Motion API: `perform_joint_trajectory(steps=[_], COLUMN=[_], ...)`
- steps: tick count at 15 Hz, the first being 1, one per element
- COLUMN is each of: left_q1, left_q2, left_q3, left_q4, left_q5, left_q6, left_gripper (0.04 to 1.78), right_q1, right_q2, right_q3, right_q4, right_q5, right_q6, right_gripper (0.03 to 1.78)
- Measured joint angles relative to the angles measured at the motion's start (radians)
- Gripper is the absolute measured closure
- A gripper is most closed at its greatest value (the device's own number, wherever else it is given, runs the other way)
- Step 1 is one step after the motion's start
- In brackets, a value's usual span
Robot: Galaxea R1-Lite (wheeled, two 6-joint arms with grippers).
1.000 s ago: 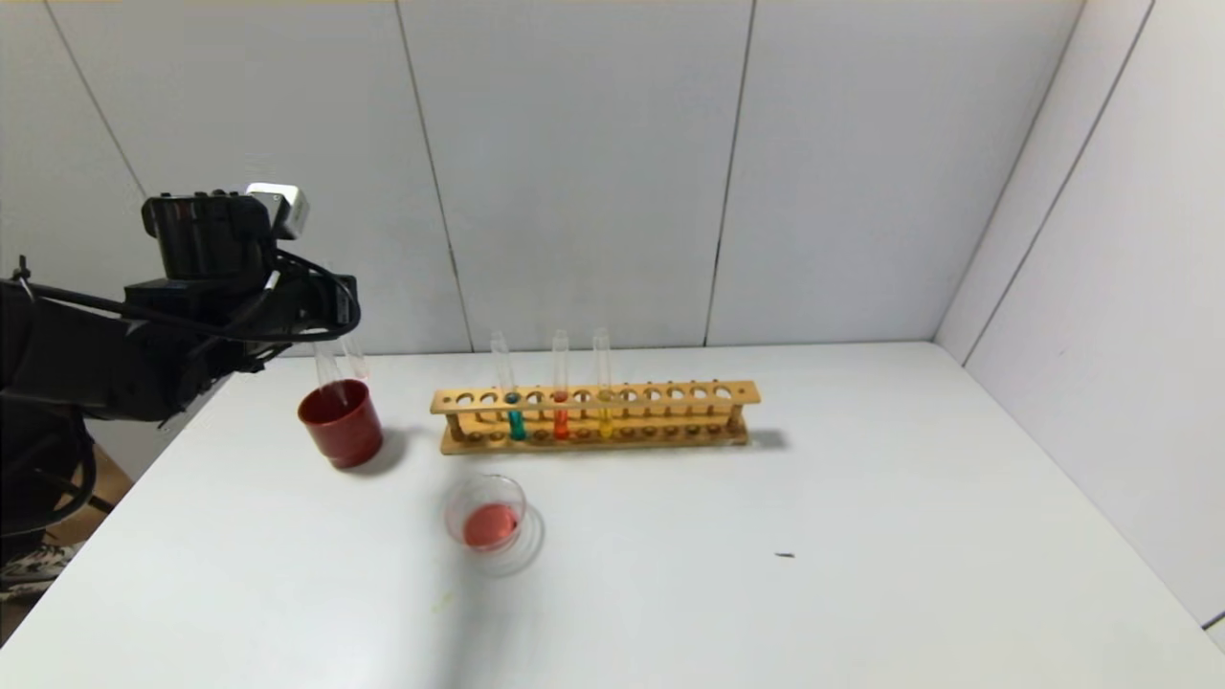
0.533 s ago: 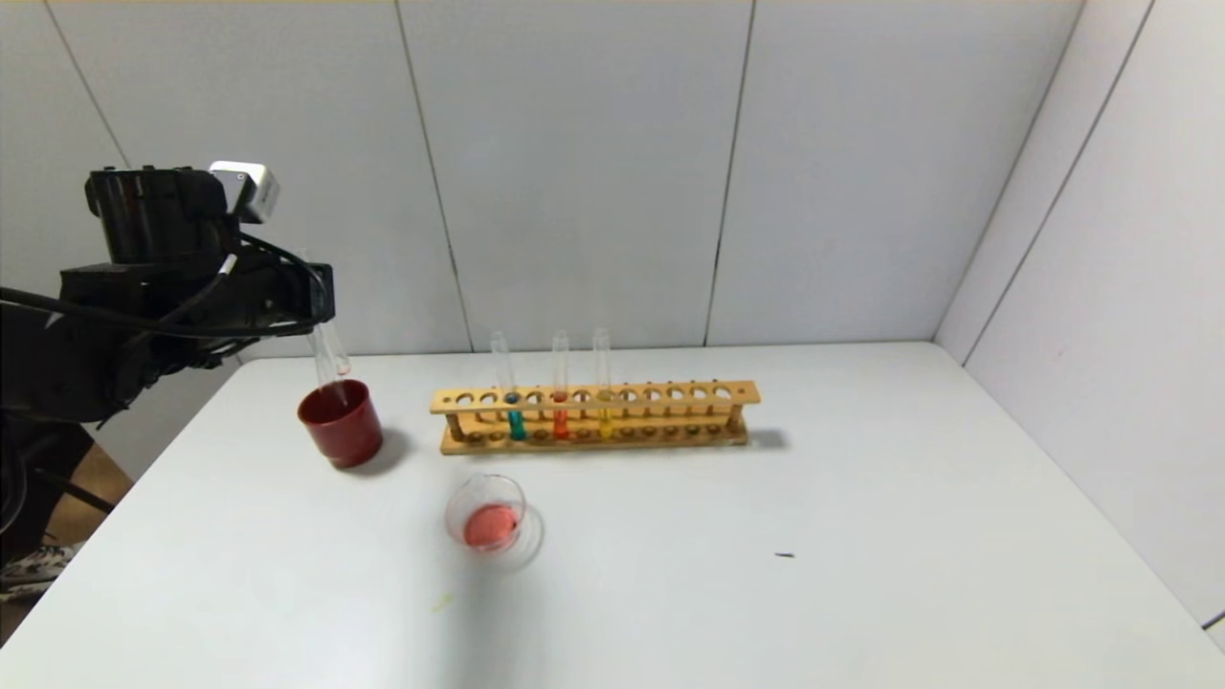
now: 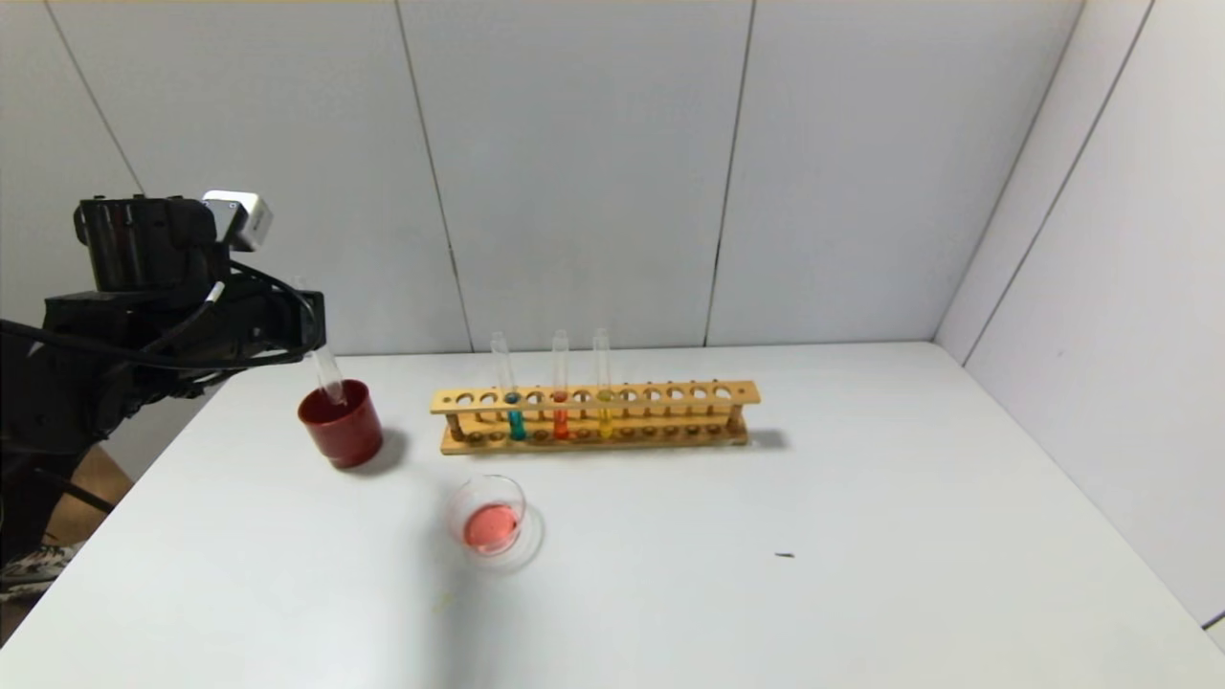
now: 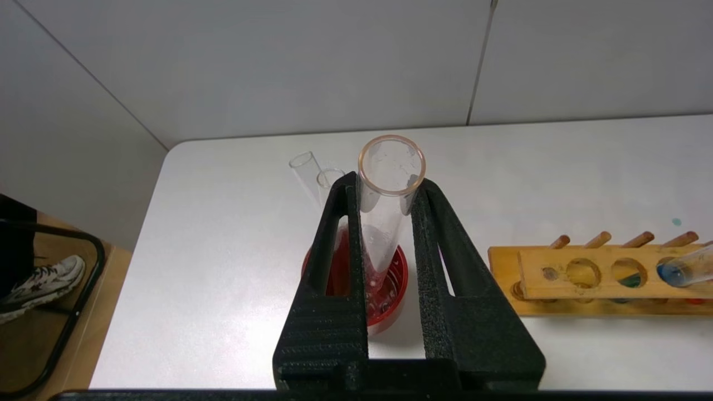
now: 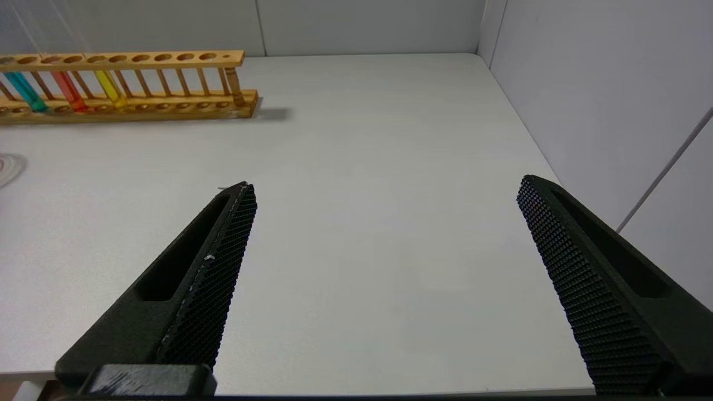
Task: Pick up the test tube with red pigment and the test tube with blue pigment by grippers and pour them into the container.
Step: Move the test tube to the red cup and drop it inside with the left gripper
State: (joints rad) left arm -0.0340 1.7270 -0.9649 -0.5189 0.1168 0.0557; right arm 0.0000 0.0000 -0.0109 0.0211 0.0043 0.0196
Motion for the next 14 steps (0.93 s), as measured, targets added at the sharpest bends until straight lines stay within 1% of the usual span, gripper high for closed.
perform_joint_trajectory(steps=[3, 8, 14], left_q1=[0.009, 0.025, 0.026], left_q2=[0.018, 0.076, 0.113], left_q3=[0.007, 0.011, 0.050], left_q4=[-0.008, -0.083, -0.087], left_q5=[0.002, -0.016, -0.015], left_q6=[-0.001, 0.000, -0.004], left_gripper=[1.51, 1.51, 1.51], right_q1=[0.000, 0.000, 0.000], right_q2=[0.000, 0.000, 0.000], right_q3=[0.000, 0.000, 0.000], right_q4=[0.000, 0.000, 0.000], right_q5=[0.000, 0.000, 0.000], right_q6=[0.000, 0.000, 0.000], right_gripper=[0.10, 0.10, 0.10])
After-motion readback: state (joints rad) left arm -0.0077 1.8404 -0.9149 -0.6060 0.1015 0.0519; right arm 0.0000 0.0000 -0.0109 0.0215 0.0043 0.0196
